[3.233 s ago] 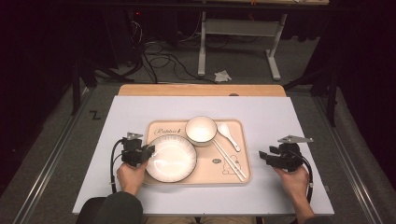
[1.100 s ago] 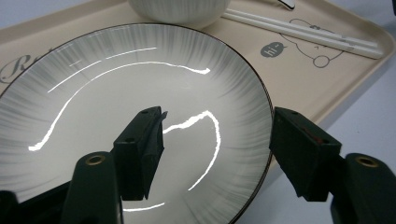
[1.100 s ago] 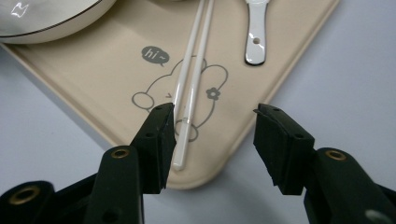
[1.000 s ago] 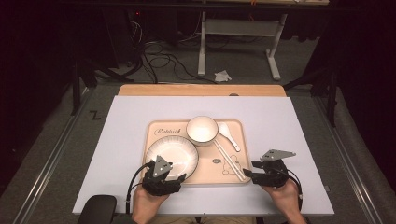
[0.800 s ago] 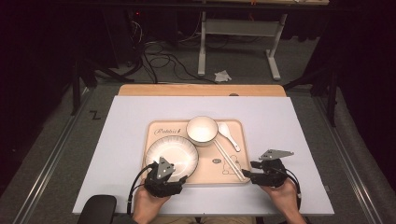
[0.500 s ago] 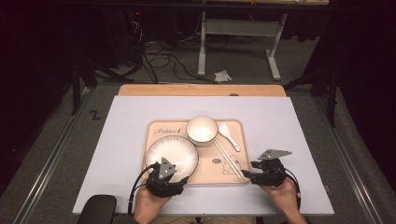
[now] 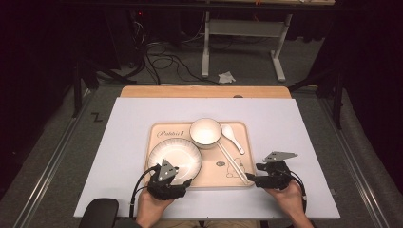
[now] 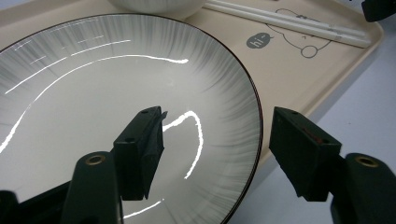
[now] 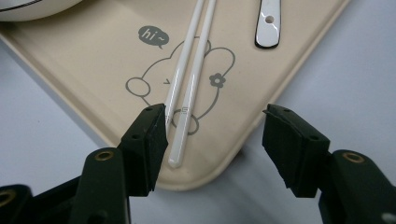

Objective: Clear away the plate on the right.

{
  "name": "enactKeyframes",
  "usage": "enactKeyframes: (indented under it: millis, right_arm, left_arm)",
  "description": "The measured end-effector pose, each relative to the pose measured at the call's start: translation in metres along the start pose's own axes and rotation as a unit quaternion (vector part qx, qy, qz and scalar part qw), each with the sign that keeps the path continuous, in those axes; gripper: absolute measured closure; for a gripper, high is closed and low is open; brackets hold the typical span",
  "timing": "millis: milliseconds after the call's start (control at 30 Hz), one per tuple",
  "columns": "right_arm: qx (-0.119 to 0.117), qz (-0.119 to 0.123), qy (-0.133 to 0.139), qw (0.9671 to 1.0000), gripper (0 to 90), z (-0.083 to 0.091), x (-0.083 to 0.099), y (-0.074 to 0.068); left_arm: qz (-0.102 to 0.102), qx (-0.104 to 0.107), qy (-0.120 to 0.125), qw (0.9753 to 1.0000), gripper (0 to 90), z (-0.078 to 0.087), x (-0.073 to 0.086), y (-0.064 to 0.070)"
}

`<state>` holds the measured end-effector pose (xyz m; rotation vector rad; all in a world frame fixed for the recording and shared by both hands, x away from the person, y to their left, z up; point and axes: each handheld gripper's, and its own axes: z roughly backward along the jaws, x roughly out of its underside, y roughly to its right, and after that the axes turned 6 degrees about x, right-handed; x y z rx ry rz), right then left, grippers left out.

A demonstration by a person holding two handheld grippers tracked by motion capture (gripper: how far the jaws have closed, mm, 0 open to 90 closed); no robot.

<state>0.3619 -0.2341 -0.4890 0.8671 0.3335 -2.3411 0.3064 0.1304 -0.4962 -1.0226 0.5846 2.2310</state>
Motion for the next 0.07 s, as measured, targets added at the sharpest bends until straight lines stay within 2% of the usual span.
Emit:
enactKeyframes:
  millis: [67]
  right_arm:
    - [-0.001, 0.000, 0.003, 1.0000, 40.8, 0.0000, -0.0002, 0.0009]
  left_arm:
    - [0.002, 0.000, 0.004, 1.0000, 35.1, 0.0009, -0.0004, -0.0007]
